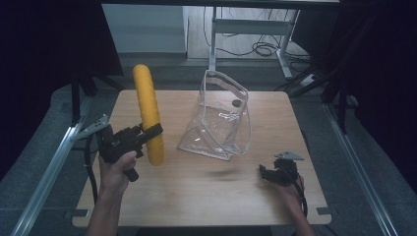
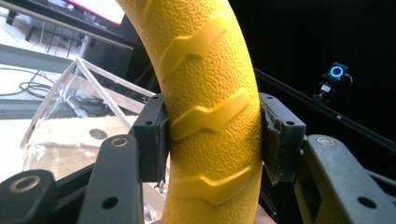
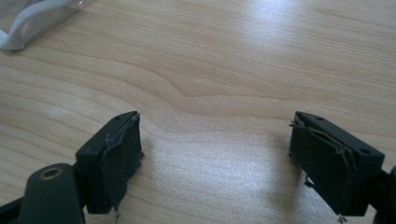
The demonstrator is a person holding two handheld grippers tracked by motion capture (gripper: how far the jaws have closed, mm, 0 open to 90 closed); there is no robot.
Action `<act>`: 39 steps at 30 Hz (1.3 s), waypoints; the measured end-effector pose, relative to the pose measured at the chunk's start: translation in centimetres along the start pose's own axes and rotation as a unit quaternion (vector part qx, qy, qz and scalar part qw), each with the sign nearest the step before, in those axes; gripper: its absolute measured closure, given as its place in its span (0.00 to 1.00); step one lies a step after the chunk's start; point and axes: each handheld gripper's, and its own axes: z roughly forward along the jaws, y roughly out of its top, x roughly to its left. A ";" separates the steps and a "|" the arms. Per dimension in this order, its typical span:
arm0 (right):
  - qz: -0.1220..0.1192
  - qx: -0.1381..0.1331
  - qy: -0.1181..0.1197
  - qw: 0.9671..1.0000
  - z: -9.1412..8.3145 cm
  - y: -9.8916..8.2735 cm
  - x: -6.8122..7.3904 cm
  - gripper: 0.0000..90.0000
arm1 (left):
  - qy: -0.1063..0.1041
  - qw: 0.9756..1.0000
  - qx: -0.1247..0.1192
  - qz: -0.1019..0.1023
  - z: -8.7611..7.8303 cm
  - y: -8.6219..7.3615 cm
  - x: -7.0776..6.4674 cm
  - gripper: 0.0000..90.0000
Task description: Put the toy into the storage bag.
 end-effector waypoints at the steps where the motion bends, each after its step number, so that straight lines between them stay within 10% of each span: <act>1: 0.000 0.000 0.000 1.000 0.0 0.0 0.0 0.19 | 0.000 1.000 -0.001 0.001 0.2 0.0 0.0 0.56; 18: 0.001 -0.002 -0.002 1.000 0.1 0.0 0.0 0.19 | 0.026 0.999 -0.029 0.027 2.6 0.2 -1.1 0.56; 39: -0.001 -0.001 -0.004 1.000 0.1 0.0 0.0 0.19 | 0.004 0.998 -0.050 0.028 5.8 1.7 -2.6 0.56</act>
